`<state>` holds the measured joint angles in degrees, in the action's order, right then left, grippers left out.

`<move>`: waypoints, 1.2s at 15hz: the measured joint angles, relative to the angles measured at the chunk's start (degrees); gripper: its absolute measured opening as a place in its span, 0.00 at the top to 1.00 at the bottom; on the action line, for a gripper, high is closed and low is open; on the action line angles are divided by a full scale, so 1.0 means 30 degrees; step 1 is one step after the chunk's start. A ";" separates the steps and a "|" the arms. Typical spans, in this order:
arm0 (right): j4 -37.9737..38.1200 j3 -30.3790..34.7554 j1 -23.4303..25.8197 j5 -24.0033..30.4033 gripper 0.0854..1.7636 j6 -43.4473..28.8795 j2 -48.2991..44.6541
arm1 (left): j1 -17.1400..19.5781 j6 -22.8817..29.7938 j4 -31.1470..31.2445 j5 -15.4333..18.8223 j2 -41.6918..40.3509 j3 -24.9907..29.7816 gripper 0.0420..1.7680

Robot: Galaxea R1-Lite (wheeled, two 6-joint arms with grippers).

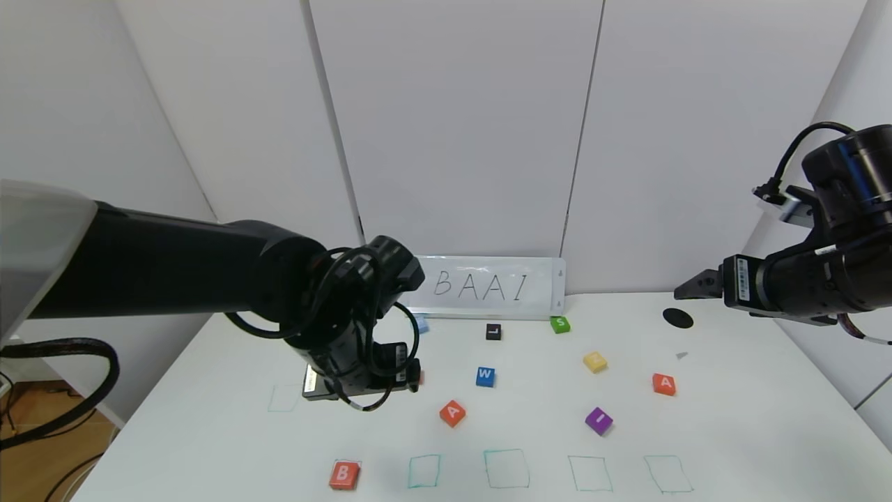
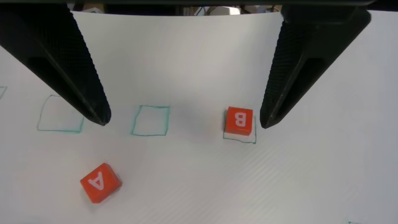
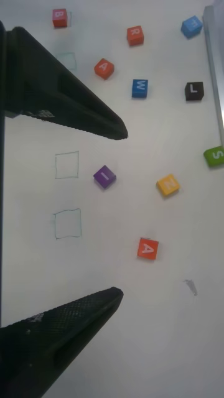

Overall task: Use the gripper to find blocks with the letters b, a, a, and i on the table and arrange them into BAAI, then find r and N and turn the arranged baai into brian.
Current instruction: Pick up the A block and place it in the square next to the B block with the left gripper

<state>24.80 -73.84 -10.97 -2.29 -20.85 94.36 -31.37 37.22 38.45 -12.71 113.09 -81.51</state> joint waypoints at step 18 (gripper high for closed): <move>-0.0122 -0.0008 0.0004 -0.0703 0.03 0.0000 0.0760 | -0.1926 1.0492 0.2629 -0.0211 0.8111 -1.0841 0.03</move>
<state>24.43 -73.86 -10.96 -4.40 -20.85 96.63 -37.14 68.69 46.34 -13.35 137.42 -114.03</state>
